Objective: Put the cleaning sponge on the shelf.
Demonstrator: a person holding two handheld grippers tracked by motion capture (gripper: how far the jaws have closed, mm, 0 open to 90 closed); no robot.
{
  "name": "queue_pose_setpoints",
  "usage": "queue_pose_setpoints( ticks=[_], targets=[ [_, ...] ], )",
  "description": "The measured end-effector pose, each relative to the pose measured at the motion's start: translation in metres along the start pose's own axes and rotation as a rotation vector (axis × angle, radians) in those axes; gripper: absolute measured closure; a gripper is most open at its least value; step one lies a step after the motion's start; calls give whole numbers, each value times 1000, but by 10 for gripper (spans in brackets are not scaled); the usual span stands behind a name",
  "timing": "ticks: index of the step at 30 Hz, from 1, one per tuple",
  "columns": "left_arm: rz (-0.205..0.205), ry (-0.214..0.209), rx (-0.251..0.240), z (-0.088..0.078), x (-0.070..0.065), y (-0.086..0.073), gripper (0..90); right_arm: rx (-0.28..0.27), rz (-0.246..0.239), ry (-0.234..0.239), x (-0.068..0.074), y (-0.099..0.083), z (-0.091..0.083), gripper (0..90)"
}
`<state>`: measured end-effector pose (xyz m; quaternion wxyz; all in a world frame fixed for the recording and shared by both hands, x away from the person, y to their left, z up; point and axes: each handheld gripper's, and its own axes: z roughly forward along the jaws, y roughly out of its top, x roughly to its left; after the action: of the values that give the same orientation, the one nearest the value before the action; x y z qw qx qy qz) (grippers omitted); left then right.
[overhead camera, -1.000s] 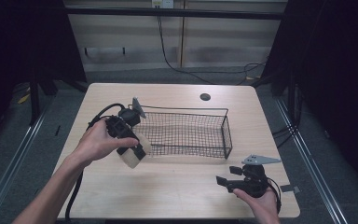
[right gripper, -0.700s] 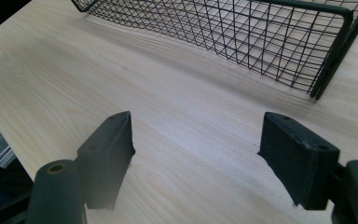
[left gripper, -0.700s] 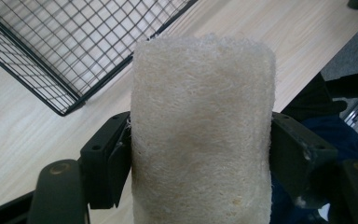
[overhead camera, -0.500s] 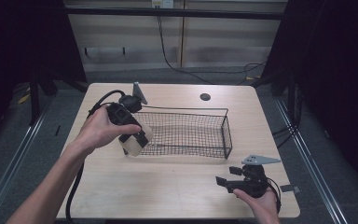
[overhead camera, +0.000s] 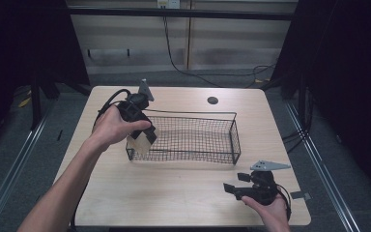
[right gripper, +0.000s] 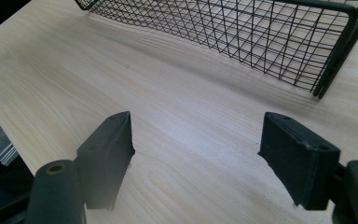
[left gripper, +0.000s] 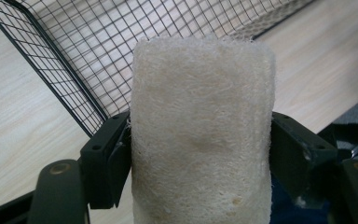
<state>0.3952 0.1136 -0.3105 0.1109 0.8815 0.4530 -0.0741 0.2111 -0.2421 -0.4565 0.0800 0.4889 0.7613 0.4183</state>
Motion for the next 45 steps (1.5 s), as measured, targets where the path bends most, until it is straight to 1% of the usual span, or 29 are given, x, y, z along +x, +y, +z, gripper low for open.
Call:
queue_pose_setpoints(
  ticks=[1,5,6,7,8,10,11,16,19,20,21,22,24,27,28,29,31,32,33,34,35,36,37,38,40,42,43,45],
  targets=[
    [-8,5,-1,1,1,1,277,0,0,1,0,0,0,252],
    [-59,4,-12,3,7,5,278,1,2,1,0,0,0,252],
    [-59,4,-12,3,7,5,278,1,1,1,0,0,0,252],
    [-72,8,-16,4,8,6,278,1,1,1,0,0,0,252],
    [-97,6,-18,5,10,7,277,1,0,2,0,0,0,252],
    [-111,-4,-24,5,13,9,278,1,1,2,0,0,0,251],
    [-127,1,-29,6,14,9,278,1,1,2,0,0,0,251],
    [-171,8,-45,10,19,12,277,4,4,2,0,0,0,251],
    [-193,18,-46,12,20,14,278,3,3,1,0,0,0,251],
    [-193,18,-46,12,20,14,278,3,3,1,0,0,0,251],
    [-206,18,-49,13,20,16,278,3,1,2,0,0,0,251],
    [-206,18,-49,13,20,16,278,3,1,2,0,0,0,251],
    [-228,32,-45,17,23,17,278,3,0,4,0,0,0,251],
    [-255,29,-42,22,29,18,278,3,2,4,0,0,0,250],
    [-255,29,-42,22,29,18,278,3,2,4,0,0,0,250],
    [-272,37,-40,25,32,18,278,4,-1,5,0,0,0,250],
    [-280,32,-33,29,36,18,278,2,-5,10,0,0,0,250],
    [-285,35,-29,30,38,19,278,3,-5,11,1,0,1,250],
    [-297,40,-35,32,39,19,278,3,-3,13,1,0,1,250],
    [-297,40,-35,32,39,19,278,5,-4,13,1,0,1,250],
    [-311,40,-35,34,40,20,278,5,-3,15,1,0,1,250],
    [-311,40,-35,34,40,20,278,5,-5,15,1,1,1,250],
    [-324,53,-42,36,40,21,278,4,-6,16,1,1,1,250],
    [-323,62,-32,36,41,22,278,3,-9,19,1,1,2,250],
    [-346,67,-36,40,41,23,278,4,-10,22,2,2,2,250],
    [-350,69,-35,41,41,24,278,5,-13,25,2,3,3,250],
    [-362,84,-38,46,42,26,278,4,-15,28,2,3,4,250],
    [-371,89,-29,50,43,28,278,6,-18,33,2,4,5,250]
  ],
)
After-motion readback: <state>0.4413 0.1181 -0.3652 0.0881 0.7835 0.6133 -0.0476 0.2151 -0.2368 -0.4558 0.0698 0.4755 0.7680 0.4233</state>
